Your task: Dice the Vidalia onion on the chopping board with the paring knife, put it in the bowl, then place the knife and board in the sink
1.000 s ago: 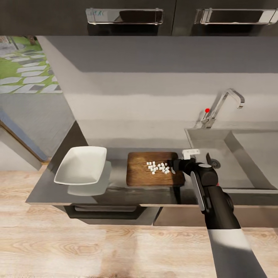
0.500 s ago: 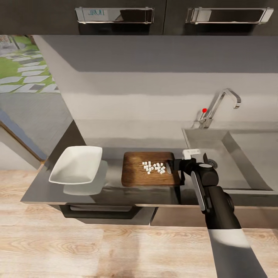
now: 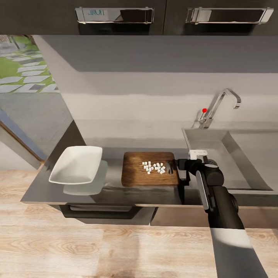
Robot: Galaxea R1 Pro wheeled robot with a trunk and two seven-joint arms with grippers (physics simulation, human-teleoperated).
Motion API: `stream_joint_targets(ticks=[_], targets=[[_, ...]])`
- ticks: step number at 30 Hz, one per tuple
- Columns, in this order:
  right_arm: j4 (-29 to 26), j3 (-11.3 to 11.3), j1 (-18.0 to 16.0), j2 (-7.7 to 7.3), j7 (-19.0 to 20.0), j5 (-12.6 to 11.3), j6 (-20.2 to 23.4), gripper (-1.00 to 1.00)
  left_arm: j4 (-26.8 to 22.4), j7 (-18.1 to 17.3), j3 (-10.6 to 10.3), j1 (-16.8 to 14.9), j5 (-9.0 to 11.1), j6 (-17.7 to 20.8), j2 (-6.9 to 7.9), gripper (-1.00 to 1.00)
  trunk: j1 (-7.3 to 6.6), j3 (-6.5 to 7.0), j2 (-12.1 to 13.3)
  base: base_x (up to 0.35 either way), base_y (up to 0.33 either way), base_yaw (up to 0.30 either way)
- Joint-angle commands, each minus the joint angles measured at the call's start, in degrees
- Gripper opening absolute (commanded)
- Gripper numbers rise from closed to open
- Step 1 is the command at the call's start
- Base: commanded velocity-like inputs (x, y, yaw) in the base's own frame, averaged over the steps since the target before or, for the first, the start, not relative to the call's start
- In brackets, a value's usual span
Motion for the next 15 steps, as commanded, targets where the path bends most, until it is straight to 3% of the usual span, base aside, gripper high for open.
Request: stream_joint_targets(ticks=[1,15], targets=[[-0.1,-0.1,0.0,0.06,0.6,0.6,0.3,1.0,0.0,-0.5,0.3,0.0,-0.1,0.0,-0.08,1.0,0.04,-0.08,-0.1,0.0,0.0,0.0],[0.7,-0.1,0.0,1.13,0.6,0.6,0.2,1.0,0.4,-0.5,0.3,0.0,0.0,0.0,-0.08,1.0,0.04,-0.08,-0.1,0.0,0.0,0.0]])
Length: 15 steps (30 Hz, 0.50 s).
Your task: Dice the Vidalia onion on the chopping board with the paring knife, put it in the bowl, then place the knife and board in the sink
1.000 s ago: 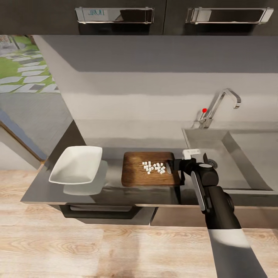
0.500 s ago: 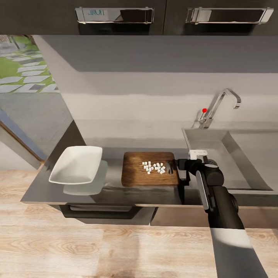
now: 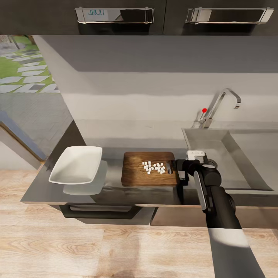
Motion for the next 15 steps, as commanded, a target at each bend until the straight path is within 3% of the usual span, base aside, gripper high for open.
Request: stream_joint_targets(ticks=[1,15], targets=[[0.0,-0.1,0.0,0.09,0.6,0.6,0.2,1.0,0.0,-0.5,0.3,0.0,-0.1,0.0,-0.08,1.0,0.04,-0.08,-0.1,0.0,0.0,0.0],[0.0,-0.1,0.0,0.14,0.6,0.7,0.2,1.0,0.7,-0.5,0.3,0.0,-0.2,0.0,-0.17,1.0,0.04,-0.98,-0.1,0.0,0.0,0.1]])
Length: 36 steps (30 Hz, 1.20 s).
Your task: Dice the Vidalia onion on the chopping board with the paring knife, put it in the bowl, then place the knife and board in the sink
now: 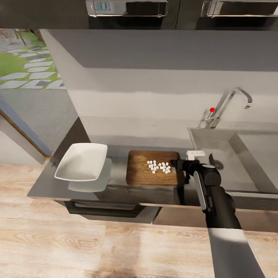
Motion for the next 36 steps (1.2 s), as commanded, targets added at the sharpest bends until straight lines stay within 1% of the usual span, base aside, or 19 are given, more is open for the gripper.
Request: stream_joint_targets(ticks=[1,9,11,16,29,36], targets=[[-0.1,-0.1,0.0,0.06,0.6,0.6,0.3,1.0,-0.1,-0.5,0.3,0.0,-0.1,0.0,-0.08,1.0,0.03,-0.16,-0.1,0.0,-0.077,0.127],[-0.1,-0.2,0.0,-0.02,0.6,0.7,0.3,1.0,0.0,-0.5,0.3,0.0,-0.3,0.0,-0.17,1.0,0.03,-0.8,-0.1,0.0,-0.274,0.127],[-0.1,-0.2,0.0,-0.03,0.6,0.7,0.3,1.0,0.0,-0.5,0.3,0.0,-0.2,-0.1,-0.17,1.0,0.03,-0.96,-0.1,0.0,-0.124,0.127],[-0.1,-0.2,0.0,-0.03,0.6,0.6,0.3,1.0,0.0,-0.5,0.3,-0.1,-0.2,-0.1,-0.17,1.0,0.03,-1.19,-0.1,0.0,-0.02,0.078],[-0.1,-0.2,0.0,-0.11,0.6,0.6,0.3,1.0,0.8,-0.5,0.3,-0.1,-0.3,-0.1,-0.17,1.0,0.03,-1.21,-0.1,-0.012,-0.032,0.002],[-0.1,-0.2,0.0,-0.05,0.7,0.5,0.3,1.0,0.8,-0.5,0.3,-0.1,-0.2,-0.1,-0.17,1.0,0.03,-1.21,-0.1,-0.001,0.034,0.0]])
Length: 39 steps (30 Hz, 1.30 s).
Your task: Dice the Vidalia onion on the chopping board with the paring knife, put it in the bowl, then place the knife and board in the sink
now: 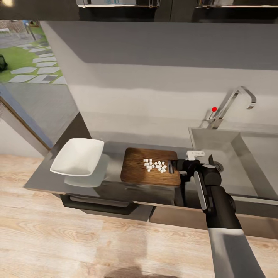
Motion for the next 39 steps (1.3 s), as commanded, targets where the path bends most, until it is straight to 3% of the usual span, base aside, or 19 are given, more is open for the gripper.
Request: stream_joint_targets(ticks=[1,20,39], targets=[[-0.1,-0.1,0.0,0.07,0.6,0.6,0.3,1.0,-0.1,-0.5,0.3,0.0,-0.1,-0.1,-0.08,1.0,0.04,-0.08,-0.1,0.0,0.104,0.0],[-0.1,-0.2,0.0,0.08,0.6,0.6,0.3,1.0,0.1,-0.5,0.3,0.0,-0.1,-0.1,-0.08,1.0,0.04,-0.1,-0.1,0.0,0.006,0.0],[-0.1,-0.1,0.0,0.08,0.6,0.6,0.3,1.0,0.7,-0.5,0.3,0.0,-0.2,-0.1,-0.08,1.0,0.04,-1.37,-0.1,0.0,0.0,0.0]])
